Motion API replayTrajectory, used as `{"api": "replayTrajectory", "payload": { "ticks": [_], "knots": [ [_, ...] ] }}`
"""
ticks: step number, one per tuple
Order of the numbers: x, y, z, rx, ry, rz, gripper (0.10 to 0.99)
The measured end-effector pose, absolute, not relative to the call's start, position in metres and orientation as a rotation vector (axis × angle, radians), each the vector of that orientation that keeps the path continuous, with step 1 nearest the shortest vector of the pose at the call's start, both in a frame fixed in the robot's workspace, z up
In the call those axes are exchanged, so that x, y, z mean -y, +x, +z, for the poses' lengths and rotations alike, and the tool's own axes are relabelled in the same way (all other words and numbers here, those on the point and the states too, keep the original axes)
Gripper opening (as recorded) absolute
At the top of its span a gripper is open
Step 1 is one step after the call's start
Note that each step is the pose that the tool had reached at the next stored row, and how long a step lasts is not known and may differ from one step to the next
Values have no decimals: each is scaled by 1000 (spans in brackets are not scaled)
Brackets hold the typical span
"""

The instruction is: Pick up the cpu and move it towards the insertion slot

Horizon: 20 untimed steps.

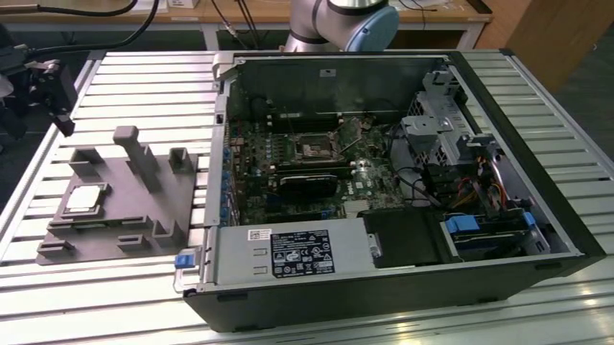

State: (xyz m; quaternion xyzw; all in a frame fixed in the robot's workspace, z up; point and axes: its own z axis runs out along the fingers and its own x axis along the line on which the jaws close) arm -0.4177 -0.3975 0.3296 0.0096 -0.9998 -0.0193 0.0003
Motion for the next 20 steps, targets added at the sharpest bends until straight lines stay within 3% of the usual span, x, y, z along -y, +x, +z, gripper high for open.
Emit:
{"api": "replayTrajectory", "payload": {
  "ticks": [20],
  "knots": [
    [397,-418,317,3140,30,-61,647]
  ]
}}
